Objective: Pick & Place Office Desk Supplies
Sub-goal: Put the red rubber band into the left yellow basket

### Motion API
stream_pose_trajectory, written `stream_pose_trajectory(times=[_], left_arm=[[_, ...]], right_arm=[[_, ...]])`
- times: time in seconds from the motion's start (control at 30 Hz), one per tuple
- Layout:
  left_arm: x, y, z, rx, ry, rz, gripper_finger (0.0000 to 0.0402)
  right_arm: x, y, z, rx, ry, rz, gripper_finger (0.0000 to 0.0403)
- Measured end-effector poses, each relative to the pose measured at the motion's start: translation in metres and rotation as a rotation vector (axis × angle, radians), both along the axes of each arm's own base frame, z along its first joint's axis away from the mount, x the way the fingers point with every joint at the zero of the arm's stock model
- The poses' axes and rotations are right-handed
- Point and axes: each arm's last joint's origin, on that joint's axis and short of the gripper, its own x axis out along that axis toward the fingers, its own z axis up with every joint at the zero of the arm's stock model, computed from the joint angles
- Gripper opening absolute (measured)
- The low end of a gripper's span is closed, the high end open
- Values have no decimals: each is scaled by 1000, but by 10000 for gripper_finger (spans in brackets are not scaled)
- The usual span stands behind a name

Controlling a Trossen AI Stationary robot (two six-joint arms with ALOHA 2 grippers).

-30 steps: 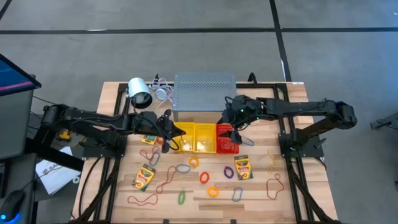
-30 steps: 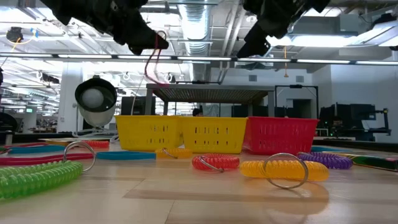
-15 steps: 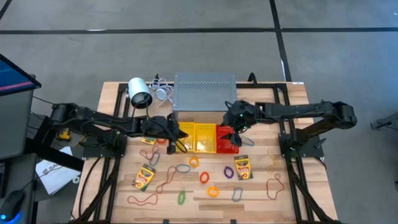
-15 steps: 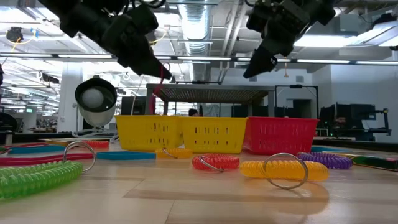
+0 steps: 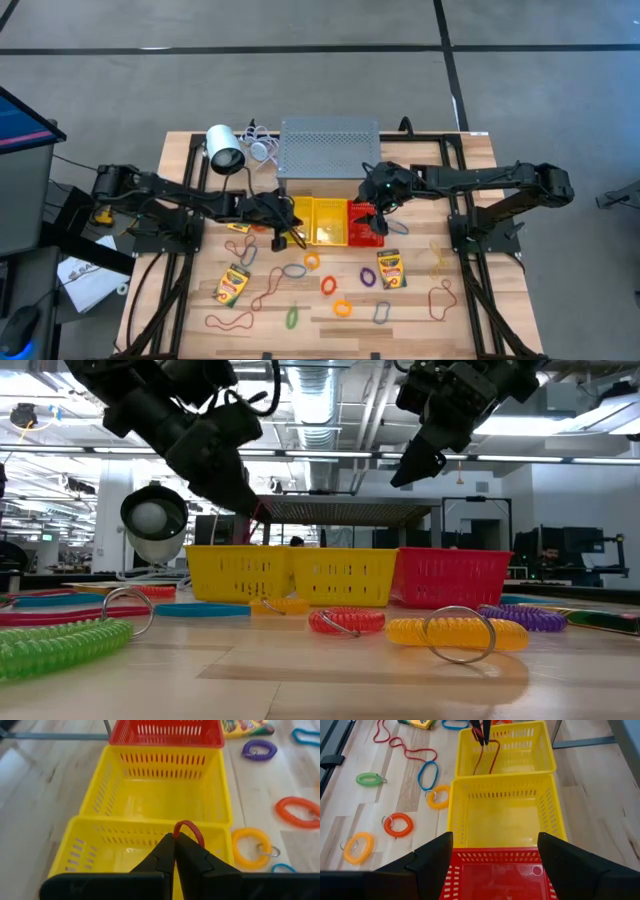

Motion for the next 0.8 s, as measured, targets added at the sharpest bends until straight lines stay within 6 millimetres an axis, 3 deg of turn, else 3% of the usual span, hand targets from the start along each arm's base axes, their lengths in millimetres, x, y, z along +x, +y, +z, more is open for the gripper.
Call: stream_pose_trajectory(times=[0.37, 0.8], left_arm=[[22, 16, 2, 17, 173, 27, 7], [35, 20, -21, -49, 317, -11, 8]], right_arm=[[0, 1, 0, 9, 1, -5, 286], [1, 9, 0, 14, 6, 23, 286]])
